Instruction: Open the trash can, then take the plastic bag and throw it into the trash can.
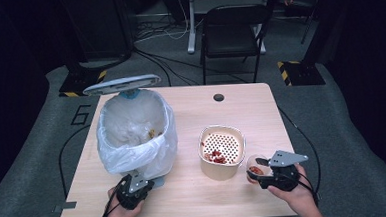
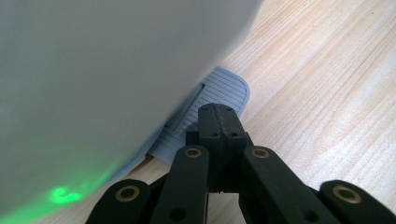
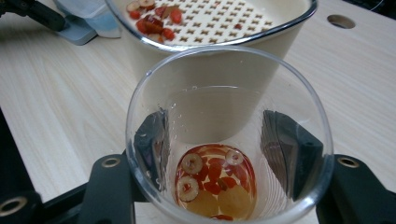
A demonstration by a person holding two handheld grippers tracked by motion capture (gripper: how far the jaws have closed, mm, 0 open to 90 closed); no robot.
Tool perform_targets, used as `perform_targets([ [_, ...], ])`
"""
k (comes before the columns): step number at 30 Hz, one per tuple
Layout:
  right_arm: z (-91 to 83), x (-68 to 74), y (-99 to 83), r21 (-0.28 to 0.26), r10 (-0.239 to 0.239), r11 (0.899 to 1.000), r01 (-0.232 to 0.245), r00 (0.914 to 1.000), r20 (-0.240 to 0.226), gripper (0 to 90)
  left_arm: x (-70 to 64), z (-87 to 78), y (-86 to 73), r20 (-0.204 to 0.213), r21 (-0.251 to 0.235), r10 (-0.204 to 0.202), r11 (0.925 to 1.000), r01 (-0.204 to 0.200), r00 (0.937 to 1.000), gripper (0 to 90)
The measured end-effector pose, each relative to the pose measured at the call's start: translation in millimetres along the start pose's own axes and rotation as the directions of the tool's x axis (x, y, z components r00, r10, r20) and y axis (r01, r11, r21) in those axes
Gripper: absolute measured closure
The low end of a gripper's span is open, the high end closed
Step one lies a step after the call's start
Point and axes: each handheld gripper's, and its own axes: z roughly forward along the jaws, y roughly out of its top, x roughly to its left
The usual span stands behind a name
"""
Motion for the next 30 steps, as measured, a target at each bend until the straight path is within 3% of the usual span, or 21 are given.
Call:
perform_targets([
  [12, -12.3, -24.6, 26.6, -0.035, -0.007, 0.999, 0.008, 0.9991, 0.041, 42.4, -0.1, 0.0, 0.1, -0.001, 0.000, 0.002, 1.0000, -0.002, 1.0000, 90.0],
  [14, -15.5, -29.0, 32.5, -0.040, -0.010, 0.999, 0.012, 0.9989, 0.046, 42.5, 1.1, -0.9, 0.4, -0.004, 0.016, 0.020, 0.9997, -0.020, 0.9998, 90.0],
  [16, -17.6, -32.5, 36.5, -0.044, -0.009, 0.999, 0.011, 0.9989, 0.046, 42.6, 0.0, 0.0, 0.1, 0.000, 0.002, 0.003, 1.0000, -0.003, 1.0000, 90.0],
  [17, -18.4, -34.5, 39.4, -0.046, -0.005, 0.999, 0.007, 0.9988, 0.048, 42.6, 1.3, -1.0, 0.4, -0.004, 0.016, 0.021, 0.9997, -0.020, 0.9998, 90.0],
  [18, -18.7, -35.8, 41.1, -0.047, -0.007, 0.999, 0.009, 0.9989, 0.046, 42.6, -0.2, 0.1, 0.1, 0.000, 0.000, 0.001, 1.0000, -0.001, 1.0000, 90.0],
  [19, -19.0, -37.2, 43.9, -0.046, -0.004, 0.999, 0.006, 0.9988, 0.048, 42.6, 1.2, -1.0, 0.4, -0.004, 0.017, 0.021, 0.9996, -0.021, 0.9998, 90.0],
  [23, -19.2, -41.5, 52.6, -0.042, -0.018, 0.999, 0.019, 0.9990, 0.041, 42.6, 1.2, -1.0, 0.4, -0.004, 0.016, 0.021, 0.9996, -0.021, 0.9998, 90.0],
  [25, -18.8, -43.5, 57.8, -0.044, -0.028, 0.999, 0.030, 0.9986, 0.044, 42.6, 0.1, 0.0, 0.1, 0.002, 0.000, 0.000, 1.0000, 0.000, 1.0000, 90.0],
  [30, -17.8, -46.5, 64.9, -0.048, -0.034, 0.998, 0.036, 0.9988, 0.035, 42.7, -0.3, 0.0, 0.1, -0.001, 0.001, 0.003, 1.0000, -0.003, 1.0000, 90.0],
])
